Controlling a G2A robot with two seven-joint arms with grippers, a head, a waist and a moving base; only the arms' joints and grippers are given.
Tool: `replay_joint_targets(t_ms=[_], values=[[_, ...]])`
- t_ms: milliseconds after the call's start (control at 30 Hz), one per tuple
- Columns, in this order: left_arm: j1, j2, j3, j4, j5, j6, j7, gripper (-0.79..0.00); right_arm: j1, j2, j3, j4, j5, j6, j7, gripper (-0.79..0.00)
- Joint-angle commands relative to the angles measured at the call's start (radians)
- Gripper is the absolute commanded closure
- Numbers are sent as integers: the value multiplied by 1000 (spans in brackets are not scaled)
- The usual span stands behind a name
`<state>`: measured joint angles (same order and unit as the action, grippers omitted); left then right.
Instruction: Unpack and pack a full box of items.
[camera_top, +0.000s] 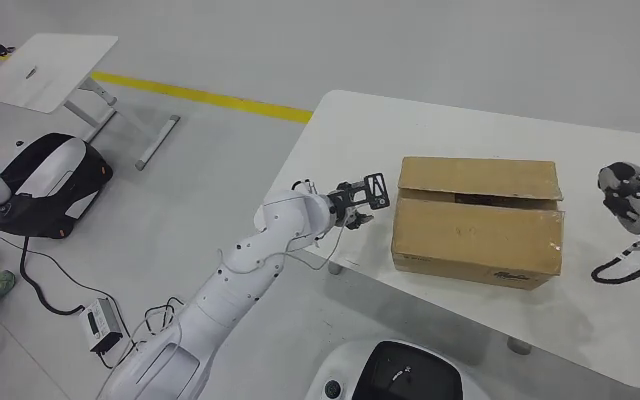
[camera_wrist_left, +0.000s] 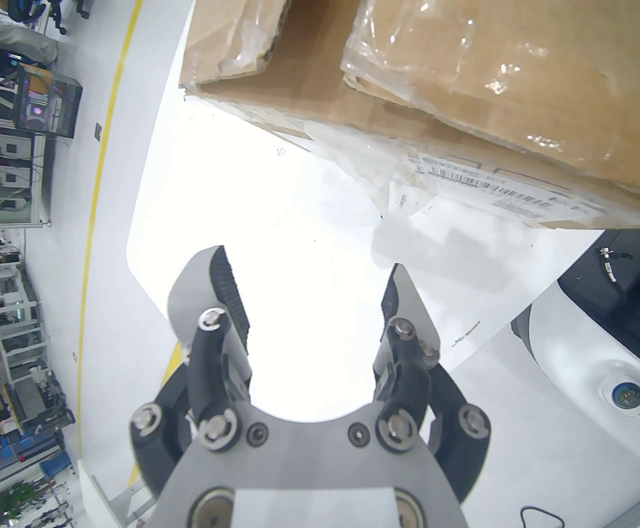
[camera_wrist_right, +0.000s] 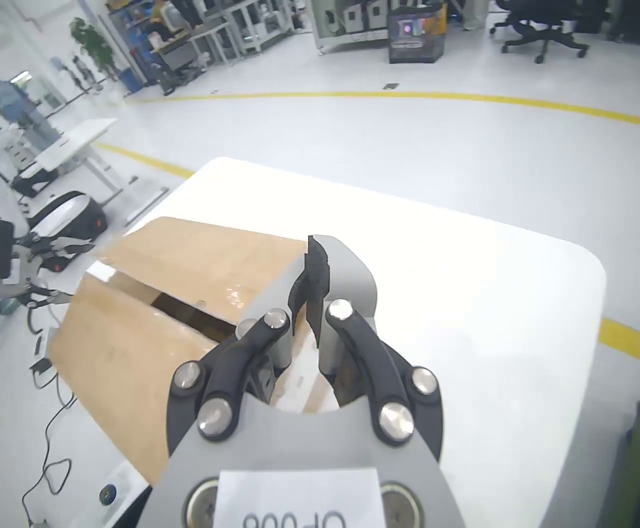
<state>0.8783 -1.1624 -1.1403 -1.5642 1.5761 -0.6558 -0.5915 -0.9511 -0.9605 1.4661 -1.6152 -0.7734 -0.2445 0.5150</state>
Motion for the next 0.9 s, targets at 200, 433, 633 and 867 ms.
replay_joint_targets(t_ms=[200, 433, 633, 867], values=[[-62, -21, 62, 106, -58, 23, -20, 0, -83, 1, -24, 11, -161, 14, -84, 0], [-109, -37, 107, 171, -134, -25, 23, 0, -140, -1, -33, -7, -200, 3, -110, 0], [-149, -50, 156, 194, -104, -17, 105, 0, -185, -1, -25, -41, -191, -6, -93, 0], [-183, -60, 186, 221, -84, -19, 179, 0, -267, 5, 26, -111, -182, -33, -84, 0]])
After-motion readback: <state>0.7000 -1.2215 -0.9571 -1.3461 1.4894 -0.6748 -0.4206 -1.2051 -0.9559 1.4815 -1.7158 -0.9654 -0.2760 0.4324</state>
